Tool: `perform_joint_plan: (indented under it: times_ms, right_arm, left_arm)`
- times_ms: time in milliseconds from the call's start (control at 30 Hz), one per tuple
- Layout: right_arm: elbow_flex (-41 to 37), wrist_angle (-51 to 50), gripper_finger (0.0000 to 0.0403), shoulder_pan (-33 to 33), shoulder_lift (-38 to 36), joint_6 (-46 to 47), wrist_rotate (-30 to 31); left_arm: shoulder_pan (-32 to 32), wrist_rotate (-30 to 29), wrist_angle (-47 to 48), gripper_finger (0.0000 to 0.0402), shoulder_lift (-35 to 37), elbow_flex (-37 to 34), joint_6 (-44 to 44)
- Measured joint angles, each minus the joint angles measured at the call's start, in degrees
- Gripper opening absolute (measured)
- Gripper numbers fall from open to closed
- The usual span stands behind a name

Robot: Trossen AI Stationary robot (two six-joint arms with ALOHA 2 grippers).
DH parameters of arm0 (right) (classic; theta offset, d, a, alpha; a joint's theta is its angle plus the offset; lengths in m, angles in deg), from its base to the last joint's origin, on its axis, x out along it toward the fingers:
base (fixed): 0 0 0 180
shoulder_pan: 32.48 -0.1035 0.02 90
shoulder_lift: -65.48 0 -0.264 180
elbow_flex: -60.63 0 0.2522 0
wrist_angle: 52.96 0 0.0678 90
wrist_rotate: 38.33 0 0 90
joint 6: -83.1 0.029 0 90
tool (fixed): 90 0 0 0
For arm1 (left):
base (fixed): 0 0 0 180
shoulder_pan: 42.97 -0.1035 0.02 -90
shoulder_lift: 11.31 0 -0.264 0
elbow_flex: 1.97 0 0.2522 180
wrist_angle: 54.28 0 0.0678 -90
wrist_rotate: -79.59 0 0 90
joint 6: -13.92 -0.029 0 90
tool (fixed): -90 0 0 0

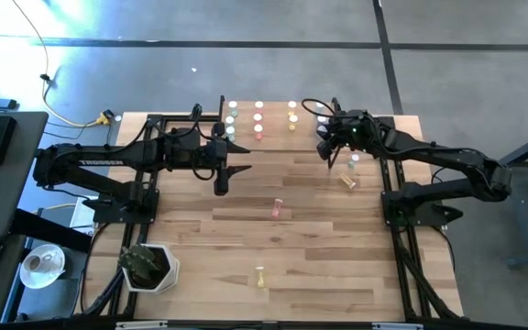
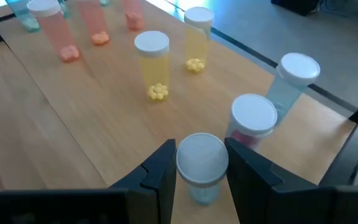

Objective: Pick and place medicine bottles onto shelf by color
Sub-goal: Put the blue pill bottle on the shelf

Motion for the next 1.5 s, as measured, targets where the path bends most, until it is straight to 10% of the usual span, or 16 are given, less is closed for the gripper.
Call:
perform_joint_plan:
  times_ms: [1500]
  right_arm:
    - [0.1, -0.86, 0.0118, 0.02, -0.07, 3.31, -0.29]
  left_arm:
    - [0.02, 0.02, 0.04, 0.0186, 0.0, 0.02, 0.18]
